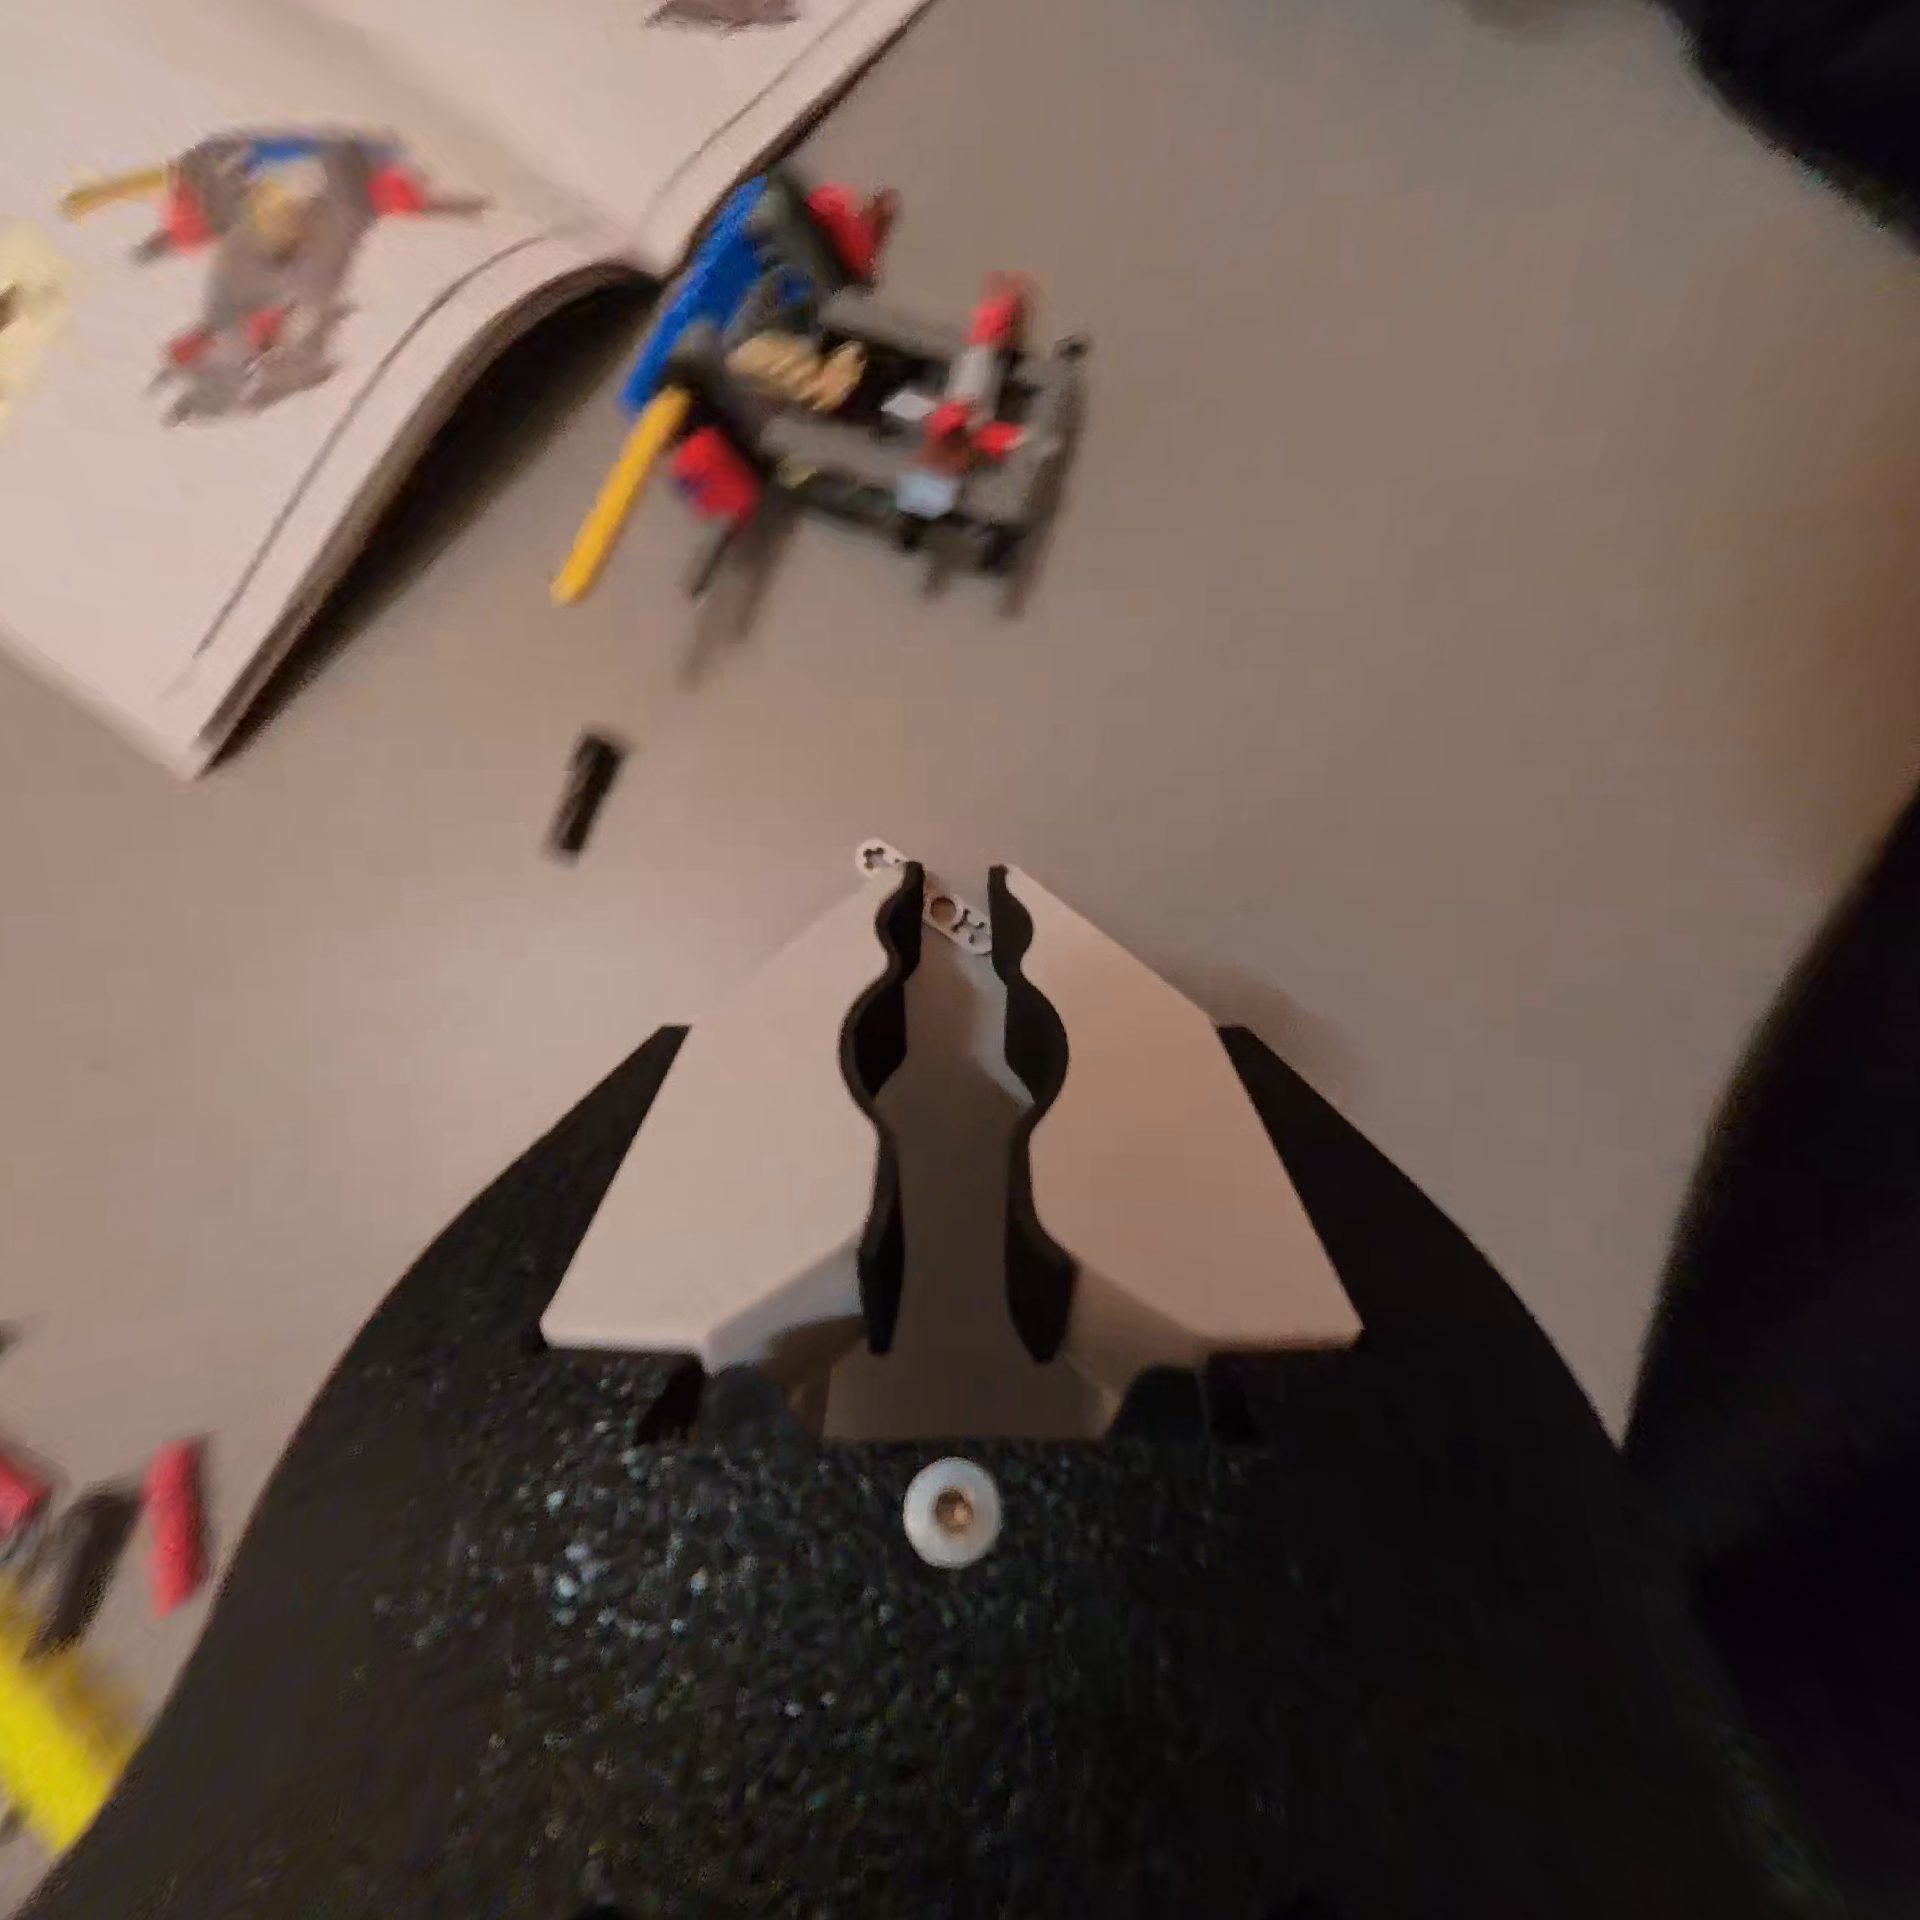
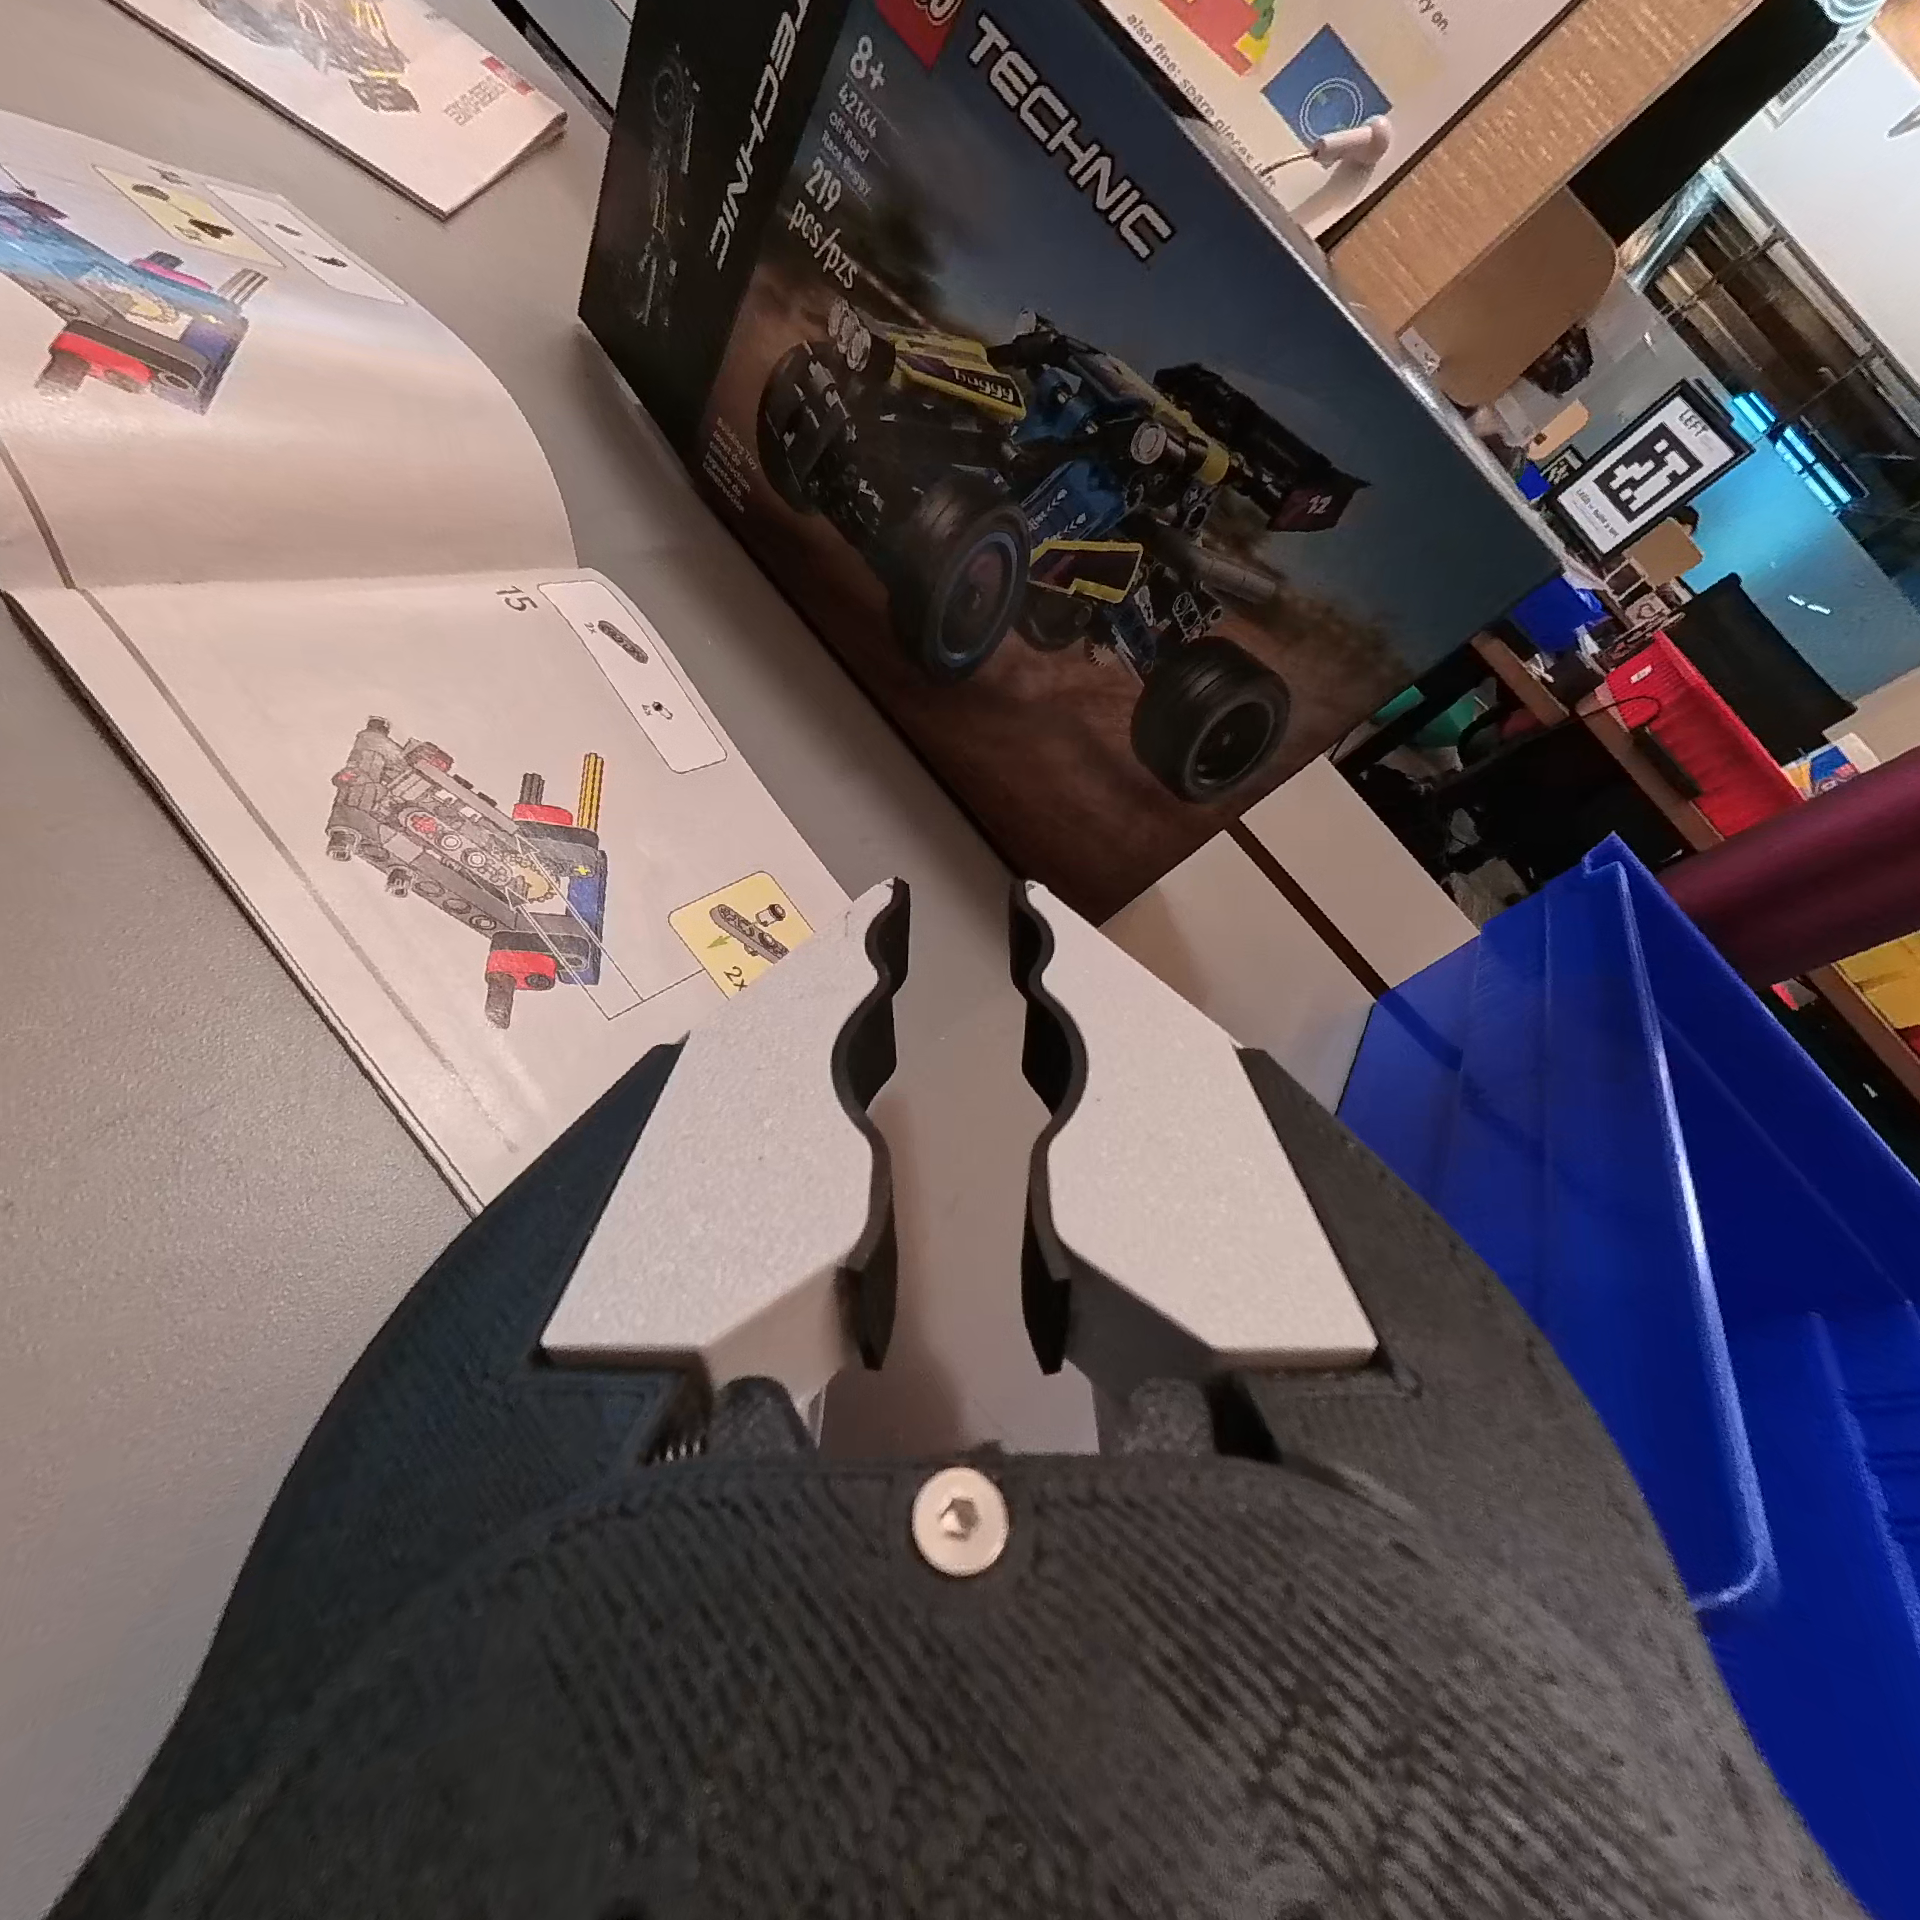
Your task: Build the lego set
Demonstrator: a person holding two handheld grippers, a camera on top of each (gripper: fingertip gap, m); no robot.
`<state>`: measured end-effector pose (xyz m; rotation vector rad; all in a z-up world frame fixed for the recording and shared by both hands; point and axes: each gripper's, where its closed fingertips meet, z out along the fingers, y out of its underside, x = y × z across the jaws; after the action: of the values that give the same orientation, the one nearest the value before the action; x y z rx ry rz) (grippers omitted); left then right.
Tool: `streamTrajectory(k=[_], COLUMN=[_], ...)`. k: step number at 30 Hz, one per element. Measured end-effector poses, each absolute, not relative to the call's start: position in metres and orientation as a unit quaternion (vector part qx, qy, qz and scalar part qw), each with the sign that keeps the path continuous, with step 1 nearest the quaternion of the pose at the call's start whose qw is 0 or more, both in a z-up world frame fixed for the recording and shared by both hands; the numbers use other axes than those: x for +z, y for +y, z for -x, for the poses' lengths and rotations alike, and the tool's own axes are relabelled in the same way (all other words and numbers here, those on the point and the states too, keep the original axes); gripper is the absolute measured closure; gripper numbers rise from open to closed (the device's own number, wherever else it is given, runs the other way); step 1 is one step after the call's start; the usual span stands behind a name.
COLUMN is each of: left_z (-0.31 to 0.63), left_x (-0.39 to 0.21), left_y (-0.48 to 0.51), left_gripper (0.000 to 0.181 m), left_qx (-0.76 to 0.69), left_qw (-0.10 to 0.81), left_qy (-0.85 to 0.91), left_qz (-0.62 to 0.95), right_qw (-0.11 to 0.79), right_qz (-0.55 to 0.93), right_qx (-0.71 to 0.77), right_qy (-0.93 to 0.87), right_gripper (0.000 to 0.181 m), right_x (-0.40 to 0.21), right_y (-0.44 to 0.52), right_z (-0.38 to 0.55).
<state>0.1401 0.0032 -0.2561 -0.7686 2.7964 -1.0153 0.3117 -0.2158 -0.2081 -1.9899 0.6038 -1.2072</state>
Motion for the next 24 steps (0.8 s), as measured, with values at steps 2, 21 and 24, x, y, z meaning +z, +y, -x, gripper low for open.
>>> streamTrajectory(k=[2,21,24], left_z=[-0.129,-0.228,-0.231], left_x=[-0.256,-0.194,-0.195], left_y=[-0.025,0.187,0.233], left_gripper=[0.171,0.167,0.167], left_qx=[-0.354,-0.341,-0.305], left_qw=[0.024,0.276,0.298], left_qy=[0.910,0.792,0.779], left_qz=[0.214,0.424,0.460], right_qw=[0.360,0.405,0.392], right_qz=[0.772,0.758,0.763], right_qx=[-0.469,-0.453,-0.455], right_qy=[0.233,0.237,0.238], right_gripper=[0.164,0.149,0.149], right_x=[-0.208,-0.198,-0.202], right_y=[-0.216,-0.203,-0.204], right_z=[-0.312,-0.306,-0.307])
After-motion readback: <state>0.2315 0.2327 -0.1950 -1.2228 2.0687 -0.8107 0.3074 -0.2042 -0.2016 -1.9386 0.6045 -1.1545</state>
